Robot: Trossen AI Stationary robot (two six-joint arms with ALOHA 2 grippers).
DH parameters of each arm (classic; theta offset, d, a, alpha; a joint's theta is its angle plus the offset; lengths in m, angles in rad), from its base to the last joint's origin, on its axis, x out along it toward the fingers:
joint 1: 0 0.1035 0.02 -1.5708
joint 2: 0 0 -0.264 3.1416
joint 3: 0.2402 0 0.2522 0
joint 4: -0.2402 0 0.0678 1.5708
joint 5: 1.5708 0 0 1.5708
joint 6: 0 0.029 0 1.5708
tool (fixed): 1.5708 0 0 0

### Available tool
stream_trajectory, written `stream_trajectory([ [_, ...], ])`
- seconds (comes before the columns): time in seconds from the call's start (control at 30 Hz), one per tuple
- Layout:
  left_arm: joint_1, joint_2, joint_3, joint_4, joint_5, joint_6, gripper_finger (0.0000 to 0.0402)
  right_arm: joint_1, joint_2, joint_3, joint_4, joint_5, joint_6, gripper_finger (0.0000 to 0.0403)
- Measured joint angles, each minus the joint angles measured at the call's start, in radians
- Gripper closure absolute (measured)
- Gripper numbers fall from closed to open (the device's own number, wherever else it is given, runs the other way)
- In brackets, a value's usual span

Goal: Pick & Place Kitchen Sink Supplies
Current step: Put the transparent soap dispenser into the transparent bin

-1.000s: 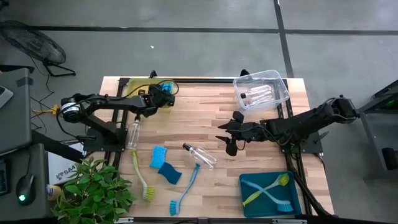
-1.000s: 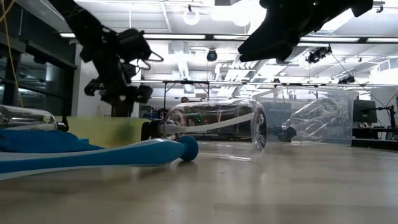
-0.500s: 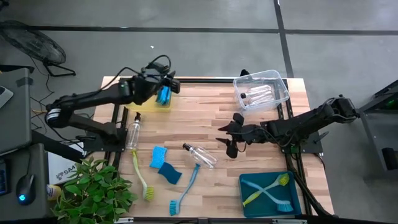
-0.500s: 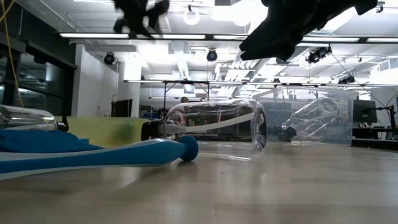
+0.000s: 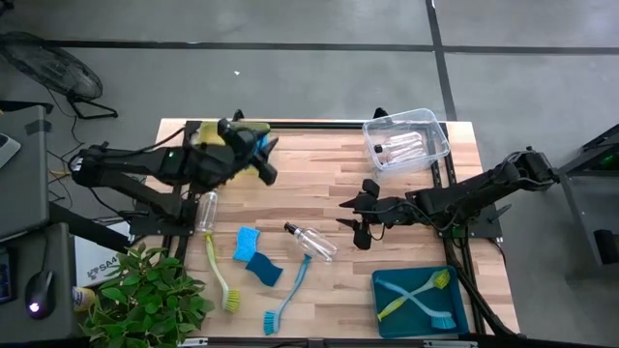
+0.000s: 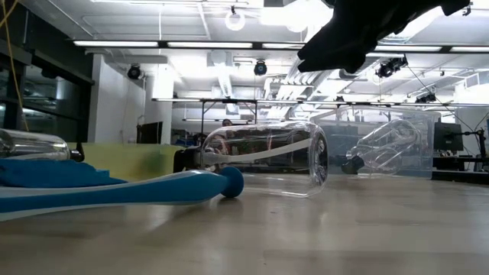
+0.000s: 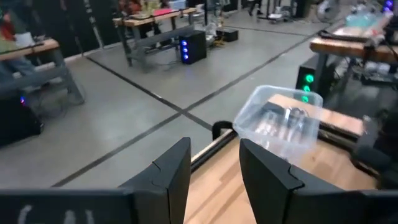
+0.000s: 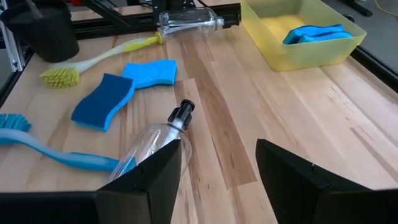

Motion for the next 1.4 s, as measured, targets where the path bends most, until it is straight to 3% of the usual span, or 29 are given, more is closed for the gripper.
stream_trajectory([
  [0.3,-0.147,0.009,-0.017,-0.150,-0.026,-0.072,0.0268,0.000,0.000,0.000,0.000,-0.007,0.000,0.0203],
  [0.83,-0.316,0.010,-0.307,-0.128,-0.153,-0.347,0.0268,0.000,0.000,0.006,0.071,-0.092,0.009,0.0201],
  [1.07,-0.352,0.010,-0.339,-0.131,-0.212,-0.399,0.0268,0.003,0.102,0.155,-0.007,-0.114,-0.056,0.0201],
  [1.4,-0.352,0.010,-0.340,-0.146,-0.208,-0.407,0.0268,-0.003,0.321,0.387,-0.194,-0.112,-0.063,0.0201],
])
